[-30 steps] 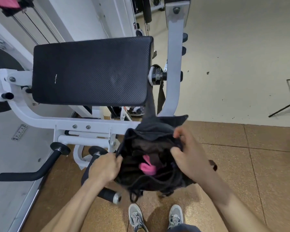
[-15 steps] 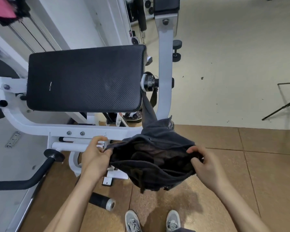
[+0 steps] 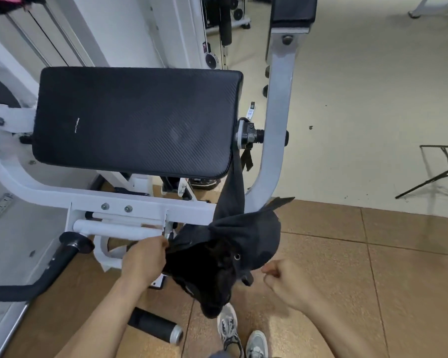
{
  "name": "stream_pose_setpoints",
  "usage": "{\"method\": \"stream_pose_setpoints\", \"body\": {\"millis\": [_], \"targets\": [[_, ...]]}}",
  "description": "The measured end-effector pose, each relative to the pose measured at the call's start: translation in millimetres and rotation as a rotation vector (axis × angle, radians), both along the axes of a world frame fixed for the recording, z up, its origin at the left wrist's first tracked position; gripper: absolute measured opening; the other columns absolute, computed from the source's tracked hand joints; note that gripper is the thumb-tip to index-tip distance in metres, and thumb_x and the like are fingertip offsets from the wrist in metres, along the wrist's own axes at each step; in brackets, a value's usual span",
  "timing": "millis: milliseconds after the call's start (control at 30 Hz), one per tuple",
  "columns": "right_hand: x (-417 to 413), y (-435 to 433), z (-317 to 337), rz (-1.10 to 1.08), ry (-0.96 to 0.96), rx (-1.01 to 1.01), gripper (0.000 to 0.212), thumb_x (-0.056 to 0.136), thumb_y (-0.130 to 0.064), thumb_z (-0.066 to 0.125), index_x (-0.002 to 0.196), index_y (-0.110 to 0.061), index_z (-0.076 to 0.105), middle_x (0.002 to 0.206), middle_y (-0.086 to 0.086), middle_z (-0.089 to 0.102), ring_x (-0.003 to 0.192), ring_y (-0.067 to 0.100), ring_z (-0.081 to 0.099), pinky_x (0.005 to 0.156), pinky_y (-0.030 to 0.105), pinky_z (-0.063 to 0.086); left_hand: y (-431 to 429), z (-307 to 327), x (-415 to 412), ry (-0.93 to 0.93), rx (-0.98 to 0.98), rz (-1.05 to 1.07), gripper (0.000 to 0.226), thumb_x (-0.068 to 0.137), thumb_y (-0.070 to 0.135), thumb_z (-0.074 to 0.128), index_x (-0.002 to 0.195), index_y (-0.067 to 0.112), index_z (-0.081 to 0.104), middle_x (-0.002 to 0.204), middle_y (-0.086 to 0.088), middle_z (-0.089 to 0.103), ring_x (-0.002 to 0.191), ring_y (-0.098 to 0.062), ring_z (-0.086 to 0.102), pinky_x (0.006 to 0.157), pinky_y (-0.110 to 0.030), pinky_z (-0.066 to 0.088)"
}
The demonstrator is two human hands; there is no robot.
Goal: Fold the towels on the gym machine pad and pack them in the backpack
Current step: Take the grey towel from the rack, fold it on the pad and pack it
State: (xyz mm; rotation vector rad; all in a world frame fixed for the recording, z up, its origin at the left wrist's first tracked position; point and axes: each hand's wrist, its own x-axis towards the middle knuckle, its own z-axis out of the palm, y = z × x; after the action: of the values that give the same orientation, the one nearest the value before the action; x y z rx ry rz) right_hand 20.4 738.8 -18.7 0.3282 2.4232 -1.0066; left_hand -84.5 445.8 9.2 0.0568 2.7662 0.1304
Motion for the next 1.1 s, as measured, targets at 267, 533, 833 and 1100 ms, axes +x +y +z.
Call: {"method": "stream_pose_setpoints", "body": {"millis": [267,533,833,1100], "targets": [[-31.6,23.4,40.8,-0.032,0.014,-0.008,0.021,0.090,-0.013,0.053,0.096,-0.028,0.066,0.085,-0.008,0.069,0.075,0.006,0.064,0.071,0.021,0.052,54.6,3.3,-13.3,0.030,0.498,-0.018,0.026,0.097,0.019,0.049,0.110,0.027,0.070,0.107,0.017,0.066,0.100,-0.007,0.059,0.083,-0.022,0.045],[-79.0,56.2,102.2,-0.509,0.228,-0.481,0.022,0.094,0.000,0.051,0.100,-0.012,0.069,0.073,0.003,0.069,0.061,0.009,0.062,0.057,0.015,0.049,153.3,41.3,-13.4,-0.022,0.713,-0.004,0.025,0.097,0.022,0.050,0.108,0.037,0.068,0.099,0.023,0.066,0.096,0.000,0.060,0.089,-0.020,0.048],[-188.9,218.0,161.9,-0.328,0.493,-0.600,0.023,0.092,-0.015,0.060,0.102,-0.034,0.067,0.093,-0.011,0.072,0.088,0.010,0.068,0.079,0.032,0.056,335.6,119.2,-79.5,0.346,1.047,0.211,0.030,0.095,0.012,0.056,0.093,0.037,0.072,0.089,0.019,0.071,0.086,-0.004,0.066,0.082,-0.032,0.055],[-301.2,372.8,228.2,0.175,0.713,-0.069,0.040,0.094,-0.030,0.052,0.132,-0.040,0.045,0.110,-0.017,0.061,0.094,0.005,0.059,0.084,0.029,0.049,500.4,171.9,-174.7,0.452,1.102,0.249,0.030,0.095,0.015,0.051,0.089,0.038,0.070,0.079,0.016,0.068,0.073,-0.010,0.063,0.067,-0.034,0.053]]}}
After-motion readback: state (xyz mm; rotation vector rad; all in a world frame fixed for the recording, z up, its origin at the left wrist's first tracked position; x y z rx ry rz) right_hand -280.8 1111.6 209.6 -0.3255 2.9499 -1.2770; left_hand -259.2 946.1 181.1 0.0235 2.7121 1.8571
